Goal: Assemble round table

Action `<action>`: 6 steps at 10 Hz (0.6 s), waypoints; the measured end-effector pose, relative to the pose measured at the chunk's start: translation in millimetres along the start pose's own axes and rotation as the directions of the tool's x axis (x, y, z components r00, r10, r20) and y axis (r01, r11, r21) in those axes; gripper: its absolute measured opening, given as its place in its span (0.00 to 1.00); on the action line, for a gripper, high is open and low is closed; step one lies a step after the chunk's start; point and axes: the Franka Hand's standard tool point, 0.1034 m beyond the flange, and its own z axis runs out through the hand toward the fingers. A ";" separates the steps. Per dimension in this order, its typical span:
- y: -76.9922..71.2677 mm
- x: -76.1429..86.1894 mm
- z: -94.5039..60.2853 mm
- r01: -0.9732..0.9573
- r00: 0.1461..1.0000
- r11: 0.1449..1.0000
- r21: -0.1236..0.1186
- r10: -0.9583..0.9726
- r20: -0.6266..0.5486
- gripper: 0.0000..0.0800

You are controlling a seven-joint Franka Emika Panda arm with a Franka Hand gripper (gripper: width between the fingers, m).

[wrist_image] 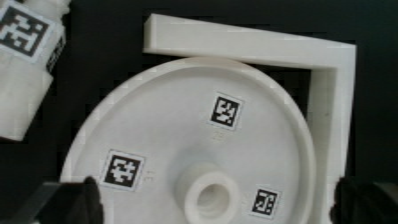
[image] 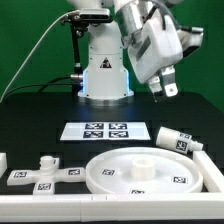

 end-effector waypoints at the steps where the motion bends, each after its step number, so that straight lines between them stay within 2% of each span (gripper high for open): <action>1: 0.0 -0.7 0.1 0.006 1.000 1.000 -0.001 -0.006 0.000 0.81; 3: 2.5 1.3 2.7 0.002 1.000 1.000 -0.007 -0.002 -0.001 0.81; 5: -4.8 5.6 4.2 0.149 0.989 0.989 -0.013 -0.149 -0.007 0.81; 6: -6.6 4.7 9.3 0.213 0.977 0.977 -0.024 -0.214 -0.009 0.81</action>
Offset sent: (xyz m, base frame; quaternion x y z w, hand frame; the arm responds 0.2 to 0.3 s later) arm 0.0000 0.0000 0.0000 0.0000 0.0000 0.0000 1.0000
